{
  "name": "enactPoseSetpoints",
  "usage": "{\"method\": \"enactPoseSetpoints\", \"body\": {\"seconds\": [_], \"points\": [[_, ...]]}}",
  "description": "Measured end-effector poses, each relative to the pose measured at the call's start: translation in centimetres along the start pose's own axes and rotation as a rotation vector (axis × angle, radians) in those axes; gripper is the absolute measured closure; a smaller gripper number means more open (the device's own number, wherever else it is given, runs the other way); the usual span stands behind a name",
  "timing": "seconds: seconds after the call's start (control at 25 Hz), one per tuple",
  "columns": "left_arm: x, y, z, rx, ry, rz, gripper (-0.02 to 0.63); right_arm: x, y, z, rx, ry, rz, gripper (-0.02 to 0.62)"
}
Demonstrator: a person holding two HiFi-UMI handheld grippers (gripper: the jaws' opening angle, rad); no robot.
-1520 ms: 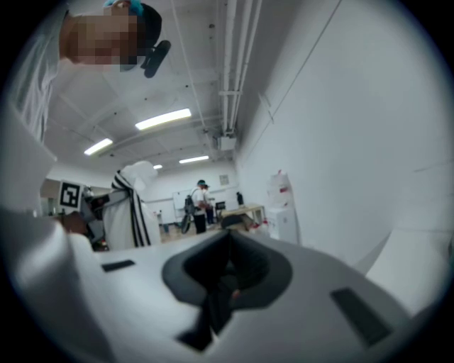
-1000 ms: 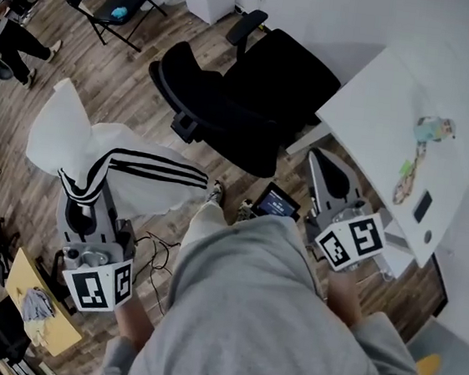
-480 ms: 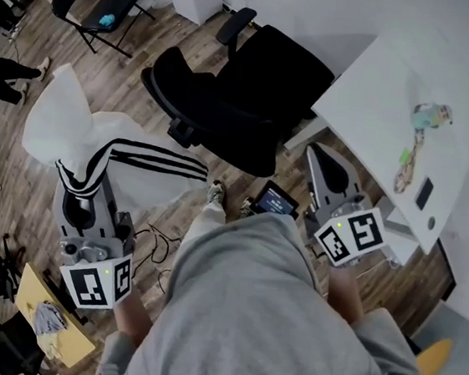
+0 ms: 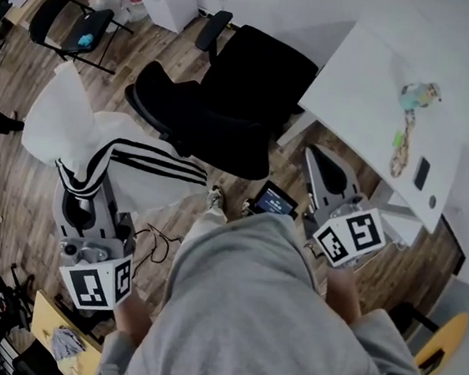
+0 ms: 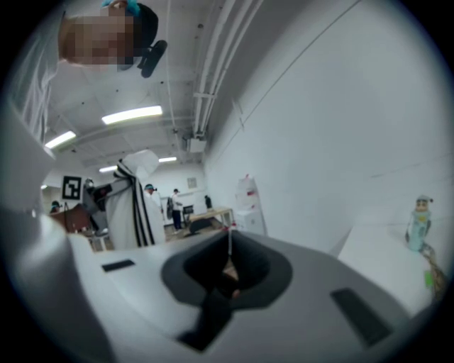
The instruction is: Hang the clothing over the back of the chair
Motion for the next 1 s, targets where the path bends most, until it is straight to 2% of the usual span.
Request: {"method": "enactPoseSetpoints", "body": {"seconds": [1.0], "points": [[10.7,2.0,1.2,-0.043,0.056,0.275,0.494,-1.2,3.3,-0.2,0.052,0.042,0.270,0.560]]}}
Point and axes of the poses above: the fingertips, and each gripper's own axes: x forward along the fingers, y to its right, z out of its underside, the point moved 2 cm from there along -x, backward along the fingers, and after that the axes turned 1 degree about -z, right-handed, at the moved point
